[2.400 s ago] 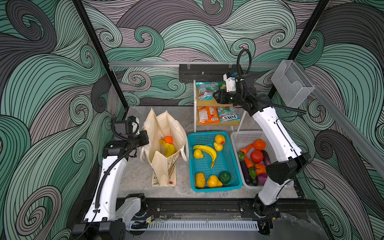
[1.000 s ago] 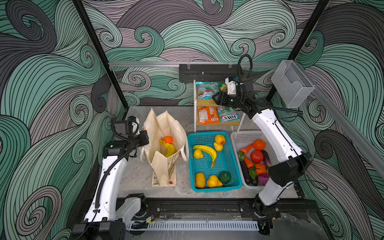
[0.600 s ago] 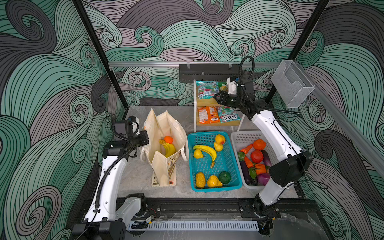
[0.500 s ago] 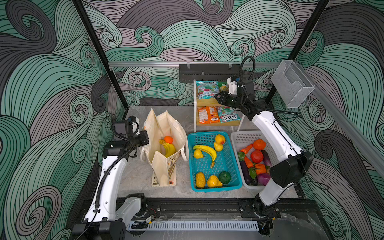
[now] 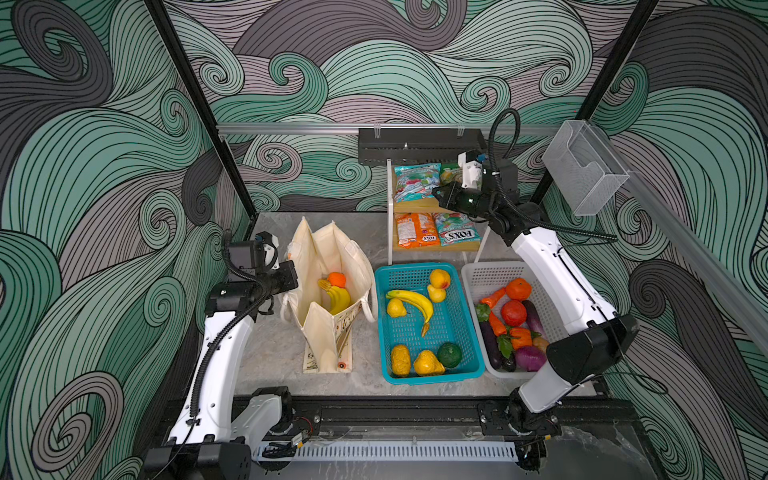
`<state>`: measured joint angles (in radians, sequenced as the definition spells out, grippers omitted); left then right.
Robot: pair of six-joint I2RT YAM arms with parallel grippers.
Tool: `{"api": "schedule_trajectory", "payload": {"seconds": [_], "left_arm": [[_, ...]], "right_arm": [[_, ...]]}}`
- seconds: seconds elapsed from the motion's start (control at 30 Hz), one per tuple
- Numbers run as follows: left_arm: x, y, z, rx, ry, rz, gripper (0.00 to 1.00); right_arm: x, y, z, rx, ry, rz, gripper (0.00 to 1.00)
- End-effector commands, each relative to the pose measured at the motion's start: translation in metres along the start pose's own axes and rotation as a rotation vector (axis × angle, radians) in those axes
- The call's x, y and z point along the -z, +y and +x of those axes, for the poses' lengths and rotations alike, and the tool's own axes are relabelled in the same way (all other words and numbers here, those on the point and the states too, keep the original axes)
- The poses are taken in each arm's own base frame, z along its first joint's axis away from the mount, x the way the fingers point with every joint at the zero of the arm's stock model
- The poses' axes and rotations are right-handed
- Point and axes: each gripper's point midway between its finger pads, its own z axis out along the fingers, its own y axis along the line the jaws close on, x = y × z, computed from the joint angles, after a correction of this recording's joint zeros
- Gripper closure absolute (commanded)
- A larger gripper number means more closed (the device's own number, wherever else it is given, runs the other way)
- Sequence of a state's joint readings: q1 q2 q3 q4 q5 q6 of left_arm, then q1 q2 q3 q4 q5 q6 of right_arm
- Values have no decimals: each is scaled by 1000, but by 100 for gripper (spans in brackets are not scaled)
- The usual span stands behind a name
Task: Place the food into the grocery bag and tie it
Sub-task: 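Close the right gripper on the teal Mint Blossom candy bag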
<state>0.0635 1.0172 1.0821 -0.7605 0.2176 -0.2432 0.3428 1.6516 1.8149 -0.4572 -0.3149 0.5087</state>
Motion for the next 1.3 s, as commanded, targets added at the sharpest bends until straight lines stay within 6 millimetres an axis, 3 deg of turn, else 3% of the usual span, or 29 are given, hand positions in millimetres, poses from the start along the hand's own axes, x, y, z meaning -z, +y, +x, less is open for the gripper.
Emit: {"api": "schedule_trajectory", "payload": {"seconds": [0.0, 0.13, 0.37, 0.53, 0.8, 1.0, 1.1, 1.27], "left_arm": [[-3, 0, 5, -11, 16, 7, 100], [-3, 0, 5, -10, 14, 8, 100], [-3, 0, 6, -12, 18, 10, 100], [-3, 0, 6, -11, 17, 11, 100], [-3, -1, 5, -11, 15, 12, 100], [-2, 0, 5, -12, 14, 9, 100], [-3, 0, 5, -12, 16, 7, 100], [-3, 1, 5, -11, 16, 5, 100]], "right_arm": [[10, 3, 0, -7, -5, -8, 91], [10, 3, 1, -12, 0, -8, 74], [14, -4, -24, -62, -100, -39, 68], [-2, -6, -16, -106, -44, -74, 62], [-7, -9, -11, -116, -29, -75, 60], [-14, -22, 2, -137, 16, -29, 53], [-17, -20, 4, -143, 20, -47, 56], [-17, -12, -3, -137, 2, -80, 75]]}}
